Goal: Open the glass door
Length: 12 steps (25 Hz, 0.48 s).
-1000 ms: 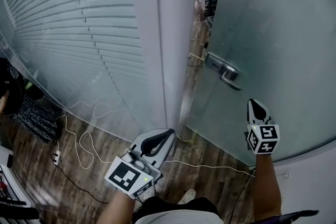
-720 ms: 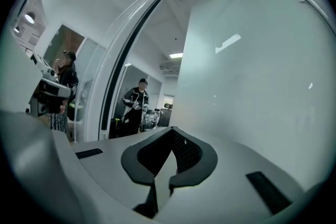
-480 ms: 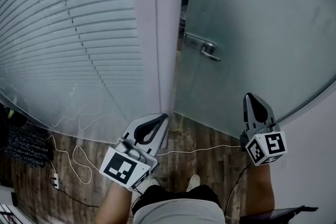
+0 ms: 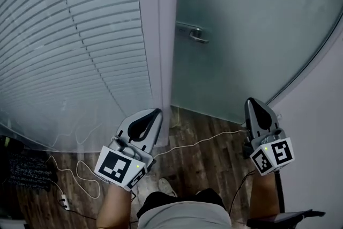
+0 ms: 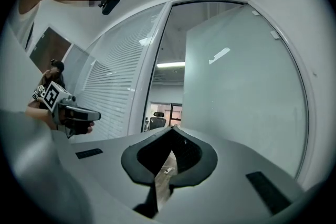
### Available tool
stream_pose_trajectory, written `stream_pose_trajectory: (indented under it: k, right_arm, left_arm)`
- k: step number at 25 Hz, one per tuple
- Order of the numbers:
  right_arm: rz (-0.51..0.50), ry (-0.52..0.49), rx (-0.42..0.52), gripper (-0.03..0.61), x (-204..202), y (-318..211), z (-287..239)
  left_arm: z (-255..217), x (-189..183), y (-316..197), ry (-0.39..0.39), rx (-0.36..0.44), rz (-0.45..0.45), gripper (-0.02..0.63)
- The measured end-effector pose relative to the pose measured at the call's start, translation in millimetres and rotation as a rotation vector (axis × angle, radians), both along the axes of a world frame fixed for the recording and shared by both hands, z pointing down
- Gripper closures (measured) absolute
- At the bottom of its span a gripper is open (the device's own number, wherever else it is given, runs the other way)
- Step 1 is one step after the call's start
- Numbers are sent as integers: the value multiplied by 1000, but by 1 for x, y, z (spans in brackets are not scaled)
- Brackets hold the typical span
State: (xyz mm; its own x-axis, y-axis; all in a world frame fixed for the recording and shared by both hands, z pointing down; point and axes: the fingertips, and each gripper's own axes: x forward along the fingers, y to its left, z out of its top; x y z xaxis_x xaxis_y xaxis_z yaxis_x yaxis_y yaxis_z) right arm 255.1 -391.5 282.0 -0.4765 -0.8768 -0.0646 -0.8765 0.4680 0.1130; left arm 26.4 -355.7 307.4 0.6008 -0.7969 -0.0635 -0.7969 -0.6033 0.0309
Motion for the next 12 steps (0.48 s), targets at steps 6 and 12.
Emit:
stream_pose_trajectory:
  k: [6, 12]
  right_arm:
    - [-19, -22, 36, 577, 15, 42, -15]
    - [-27, -28, 27, 577, 40, 79, -14]
  left_arm:
    - [-5, 15, 32, 16, 5, -13, 617]
    - [-4, 37, 62, 46, -29, -41, 617]
